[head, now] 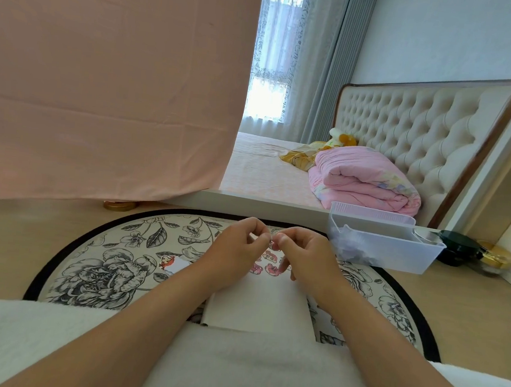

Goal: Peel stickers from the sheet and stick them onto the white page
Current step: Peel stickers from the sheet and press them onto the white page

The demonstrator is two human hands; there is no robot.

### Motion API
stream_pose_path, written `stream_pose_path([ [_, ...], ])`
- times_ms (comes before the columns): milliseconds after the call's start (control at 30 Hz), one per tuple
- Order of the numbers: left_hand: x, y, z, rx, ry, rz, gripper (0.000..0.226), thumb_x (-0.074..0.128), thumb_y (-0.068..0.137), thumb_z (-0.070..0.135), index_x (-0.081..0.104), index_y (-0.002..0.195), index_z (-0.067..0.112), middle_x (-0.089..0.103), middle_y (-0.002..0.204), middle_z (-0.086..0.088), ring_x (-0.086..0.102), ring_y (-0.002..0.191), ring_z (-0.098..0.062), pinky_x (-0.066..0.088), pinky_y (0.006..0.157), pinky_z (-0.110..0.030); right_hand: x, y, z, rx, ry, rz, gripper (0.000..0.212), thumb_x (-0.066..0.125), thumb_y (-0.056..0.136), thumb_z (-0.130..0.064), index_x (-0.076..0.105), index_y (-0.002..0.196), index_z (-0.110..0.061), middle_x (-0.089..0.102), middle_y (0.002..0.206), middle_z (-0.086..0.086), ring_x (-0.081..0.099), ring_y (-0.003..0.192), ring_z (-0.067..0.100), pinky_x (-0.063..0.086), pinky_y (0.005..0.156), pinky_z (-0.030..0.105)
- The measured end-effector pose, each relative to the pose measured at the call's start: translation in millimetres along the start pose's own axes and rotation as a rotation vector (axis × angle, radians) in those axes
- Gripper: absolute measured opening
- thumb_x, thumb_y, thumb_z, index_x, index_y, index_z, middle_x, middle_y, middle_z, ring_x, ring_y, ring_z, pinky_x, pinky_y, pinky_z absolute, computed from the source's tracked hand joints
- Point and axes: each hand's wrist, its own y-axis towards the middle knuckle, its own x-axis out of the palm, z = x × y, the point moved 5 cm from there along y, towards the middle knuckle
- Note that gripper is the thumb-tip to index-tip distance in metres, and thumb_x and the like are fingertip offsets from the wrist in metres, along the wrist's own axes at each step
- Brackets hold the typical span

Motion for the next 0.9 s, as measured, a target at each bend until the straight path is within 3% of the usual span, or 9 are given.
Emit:
stream_pose_path([
  [133, -1, 0, 1, -0.004, -0.014, -0.002, 0.013, 0.057, 0.098, 0.032, 0.063, 0.089, 0.025, 0.068, 0.084, -0.011, 0.053, 0.062, -0.009, 0.045, 0.054, -0.020, -2, 0, -7, -0.035, 0.015, 0.014, 0.008, 0.071, 0.091, -0.021, 0.078, 0.096, -0.020, 0.075, 0.086, -0.005, 0.063, 0.058, 0.010, 0.046, 0.049, 0.015],
  [233, -1, 0, 0, -0.013, -0.050, 0.002, 0.014, 0.060, 0.097, 0.034, 0.064, 0.085, 0.028, 0.070, 0.089, -0.014, 0.057, 0.068, -0.011, 0.052, 0.061, -0.028, -8, 2, -7, -0.057, 0.002, 0.055, 0.004, 0.078, 0.086, -0.026, 0.081, 0.088, -0.027, 0.076, 0.083, -0.008, 0.068, 0.068, 0.016, 0.057, 0.062, 0.025],
  [367, -2, 0, 5, 0.008, -0.043, 0.027, 0.015, 0.061, 0.097, 0.032, 0.064, 0.083, 0.029, 0.070, 0.089, -0.010, 0.060, 0.070, -0.010, 0.055, 0.061, -0.028, -10, 2, -9, -0.052, 0.006, 0.030, 0.007, 0.074, 0.090, -0.021, 0.079, 0.085, -0.023, 0.075, 0.075, -0.008, 0.067, 0.060, 0.009, 0.047, 0.051, 0.014],
  [467, -1, -1, 8, -0.007, -0.066, 0.045, 0.015, 0.060, 0.097, 0.028, 0.065, 0.082, 0.028, 0.070, 0.090, -0.013, 0.066, 0.078, -0.024, 0.058, 0.065, -0.034, -11, 3, -12, -0.047, -0.011, 0.016, 0.011, 0.069, 0.094, -0.019, 0.077, 0.086, -0.019, 0.074, 0.077, -0.004, 0.068, 0.059, 0.010, 0.048, 0.051, 0.015],
  [533, 0, -2, 10, -0.015, -0.112, 0.057, 0.014, 0.061, 0.097, 0.026, 0.068, 0.085, 0.025, 0.072, 0.088, -0.008, 0.069, 0.085, -0.023, 0.060, 0.069, -0.037, -14, 5, -13, -0.042, -0.002, 0.009, 0.012, 0.068, 0.094, -0.020, 0.076, 0.085, -0.020, 0.075, 0.079, -0.003, 0.068, 0.061, 0.010, 0.050, 0.053, 0.018],
  [633, 3, -2, 15, -0.034, -0.174, 0.072, 0.013, 0.061, 0.098, 0.020, 0.071, 0.089, 0.021, 0.075, 0.087, 0.004, 0.071, 0.085, -0.013, 0.060, 0.069, -0.031, -21, 10, -14, -0.042, -0.027, 0.006, 0.012, 0.069, 0.093, -0.024, 0.075, 0.083, -0.025, 0.075, 0.076, -0.007, 0.067, 0.063, 0.007, 0.050, 0.053, 0.018],
  [733, 7, -1, 19, -0.066, -0.202, 0.078, 0.018, 0.057, 0.100, 0.018, 0.073, 0.094, 0.021, 0.077, 0.090, 0.009, 0.072, 0.086, -0.012, 0.059, 0.067, -0.028, -28, 15, -16, -0.047, -0.052, 0.001, 0.010, 0.071, 0.092, -0.026, 0.076, 0.084, -0.022, 0.074, 0.076, -0.004, 0.065, 0.065, 0.006, 0.053, 0.059, 0.020],
  [833, 12, 0, 28, -0.081, -0.221, 0.067, 0.020, 0.056, 0.101, 0.025, 0.075, 0.097, 0.021, 0.077, 0.093, 0.010, 0.072, 0.088, -0.014, 0.057, 0.068, -0.029, -39, 16, -20, -0.074, -0.116, 0.013, 0.010, 0.072, 0.091, -0.028, 0.076, 0.085, -0.021, 0.071, 0.075, -0.011, 0.060, 0.061, -0.008, 0.044, 0.058, 0.006],
  [900, 17, 4, 36, -0.067, -0.177, 0.068, 0.016, 0.063, 0.096, 0.031, 0.076, 0.094, 0.022, 0.077, 0.090, 0.009, 0.072, 0.085, -0.013, 0.057, 0.068, -0.028, -47, 17, -21, -0.086, -0.160, 0.006, 0.010, 0.071, 0.092, -0.028, 0.076, 0.089, -0.020, 0.070, 0.077, -0.014, 0.058, 0.061, -0.013, 0.041, 0.057, 0.004],
])
